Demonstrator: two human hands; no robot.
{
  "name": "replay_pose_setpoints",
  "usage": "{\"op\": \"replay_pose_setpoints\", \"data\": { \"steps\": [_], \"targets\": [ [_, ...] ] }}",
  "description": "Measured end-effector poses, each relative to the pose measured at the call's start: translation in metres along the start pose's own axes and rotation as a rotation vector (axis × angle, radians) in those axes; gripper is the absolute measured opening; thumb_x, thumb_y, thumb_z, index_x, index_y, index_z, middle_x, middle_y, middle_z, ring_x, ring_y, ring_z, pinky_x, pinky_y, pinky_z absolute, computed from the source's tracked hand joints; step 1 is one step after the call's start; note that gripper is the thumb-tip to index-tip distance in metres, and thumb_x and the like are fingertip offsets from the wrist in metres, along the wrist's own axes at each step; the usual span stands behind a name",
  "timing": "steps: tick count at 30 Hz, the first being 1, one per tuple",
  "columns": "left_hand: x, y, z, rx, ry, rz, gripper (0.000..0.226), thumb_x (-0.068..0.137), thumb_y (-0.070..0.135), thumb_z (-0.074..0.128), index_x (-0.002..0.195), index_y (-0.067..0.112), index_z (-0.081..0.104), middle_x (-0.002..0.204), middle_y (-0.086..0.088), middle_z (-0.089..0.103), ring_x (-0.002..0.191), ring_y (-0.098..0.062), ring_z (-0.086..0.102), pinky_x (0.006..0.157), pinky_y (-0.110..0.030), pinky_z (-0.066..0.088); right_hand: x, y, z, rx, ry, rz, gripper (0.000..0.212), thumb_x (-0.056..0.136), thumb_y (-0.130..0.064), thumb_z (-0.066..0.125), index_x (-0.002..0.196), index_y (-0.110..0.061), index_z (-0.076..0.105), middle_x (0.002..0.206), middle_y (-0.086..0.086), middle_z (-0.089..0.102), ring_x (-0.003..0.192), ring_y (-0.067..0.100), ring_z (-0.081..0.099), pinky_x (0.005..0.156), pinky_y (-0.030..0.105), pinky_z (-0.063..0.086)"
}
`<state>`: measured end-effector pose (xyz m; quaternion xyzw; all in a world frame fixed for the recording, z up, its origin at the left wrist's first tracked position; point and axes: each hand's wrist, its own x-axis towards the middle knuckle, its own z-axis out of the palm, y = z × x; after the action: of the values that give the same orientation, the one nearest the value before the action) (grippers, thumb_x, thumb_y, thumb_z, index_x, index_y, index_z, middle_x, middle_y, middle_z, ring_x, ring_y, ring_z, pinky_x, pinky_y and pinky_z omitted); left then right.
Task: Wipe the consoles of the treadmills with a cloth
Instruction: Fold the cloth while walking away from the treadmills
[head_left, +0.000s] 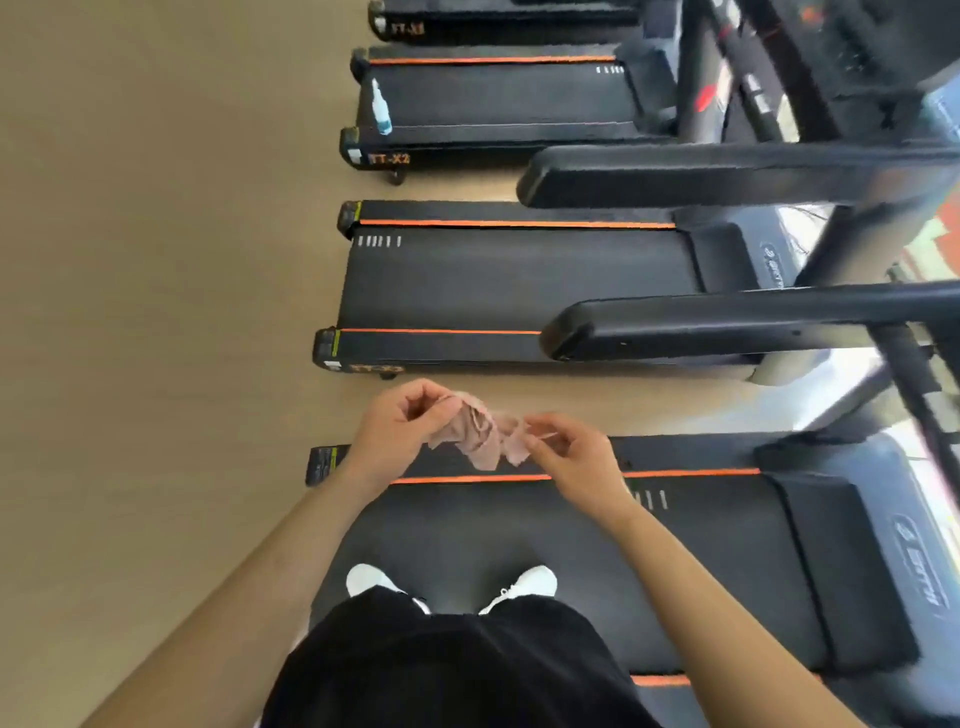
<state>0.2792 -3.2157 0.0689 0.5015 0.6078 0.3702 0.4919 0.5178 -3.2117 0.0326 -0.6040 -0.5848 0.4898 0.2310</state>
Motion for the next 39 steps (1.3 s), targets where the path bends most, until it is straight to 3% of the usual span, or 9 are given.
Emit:
{"op": "replay_pose_setpoints", "data": {
  "steps": [4,9,11,18,22,25,30,34,39],
  "targets": [
    [-0.031,-0.029,-0.084,-0.061,0.124,-0.032,0.011,0.093,0.022,0.069,0.084,0.017,0.073,0.076,-0.018,0.069,0.069,-0.02,0.058,0.068,-0.036,0.048,0.021,-0.056,0.089,-0.07,-0.19,-0.043,0.025,0.09,-0.022,0.074,0.115,-0.024,0.071,0.105,-0.008,0.072,0.084,-0.002,0.066,0.076,0.014,0.051],
    [-0.08,-0.074,-0.195,-0.135,0.247,-0.09,0.021,0.095,0.027,0.067,0.083,0.01,0.074,0.06,-0.016,0.066,0.046,-0.019,0.053,0.051,-0.03,0.046,0.03,-0.135,0.228,-0.12,-0.456,-0.226,0.028,0.082,-0.024,0.083,0.096,-0.042,0.068,0.093,-0.022,0.068,0.085,-0.007,0.062,0.078,0.016,0.049],
    [-0.099,-0.091,-0.238,-0.169,0.316,-0.097,0.02,0.098,0.022,0.066,0.084,0.01,0.073,0.063,-0.015,0.067,0.049,-0.018,0.055,0.054,-0.026,0.046,0.037,-0.156,0.281,-0.179,-0.491,-0.282,0.015,0.086,-0.019,0.081,0.096,-0.026,0.072,0.087,-0.019,0.066,0.077,-0.01,0.061,0.073,0.012,0.047],
    [-0.174,-0.154,-0.382,-0.244,0.532,-0.156,0.019,0.101,0.009,0.062,0.094,-0.007,0.07,0.078,-0.003,0.066,0.065,-0.001,0.056,0.063,-0.013,0.043,0.046,-0.236,0.458,-0.278,-0.703,-0.455,0.046,0.085,-0.007,0.077,0.127,-0.018,0.061,0.098,-0.003,0.065,0.083,0.016,0.064,0.071,0.01,0.048],
    [-0.203,-0.185,-0.448,-0.287,0.658,-0.171,0.021,0.102,0.013,0.06,0.093,-0.004,0.069,0.069,-0.015,0.072,0.068,-0.017,0.065,0.07,-0.023,0.053,0.052,-0.271,0.555,-0.417,-0.809,-0.568,0.008,0.089,-0.02,0.076,0.092,-0.013,0.073,0.089,0.003,0.068,0.08,0.015,0.061,0.074,0.025,0.047],
    [-0.214,-0.218,-0.498,-0.31,0.755,-0.182,0.026,0.102,0.018,0.059,0.092,-0.004,0.067,0.056,-0.026,0.064,0.073,-0.032,0.073,0.085,-0.043,0.059,0.067,-0.289,0.62,-0.429,-0.861,-0.612,0.014,0.088,-0.02,0.078,0.079,-0.022,0.068,0.081,-0.004,0.064,0.07,0.004,0.056,0.066,0.018,0.039],
    [-0.203,-0.298,-0.593,-0.248,0.933,-0.302,0.016,0.099,0.017,0.066,0.085,0.012,0.073,0.07,0.011,0.072,0.07,-0.003,0.064,0.071,-0.02,0.049,0.116,-0.304,0.737,-0.417,-0.959,-0.651,0.01,0.085,-0.006,0.074,0.086,-0.015,0.071,0.092,0.007,0.071,0.07,0.003,0.056,0.068,0.02,0.042],
    [-0.173,-0.399,-0.676,-0.179,0.971,-0.318,0.016,0.097,0.016,0.069,0.083,0.014,0.074,0.073,0.011,0.07,0.067,-0.001,0.059,0.063,-0.013,0.043,0.179,-0.282,0.854,-0.274,-0.967,-0.635,0.023,0.09,-0.011,0.073,0.076,-0.027,0.065,0.074,-0.01,0.066,0.059,0.002,0.05,0.061,0.018,0.039],
    [-0.118,-0.523,-0.774,-0.142,0.932,-0.319,0.012,0.094,0.018,0.073,0.085,0.01,0.076,0.075,0.002,0.069,0.069,-0.007,0.056,0.064,-0.018,0.042,0.266,-0.268,0.978,-0.103,-0.981,-0.534,0.018,0.097,-0.011,0.068,0.079,-0.012,0.068,0.061,-0.007,0.061,0.054,0.004,0.052,0.056,0.017,0.041]
  ]
}}
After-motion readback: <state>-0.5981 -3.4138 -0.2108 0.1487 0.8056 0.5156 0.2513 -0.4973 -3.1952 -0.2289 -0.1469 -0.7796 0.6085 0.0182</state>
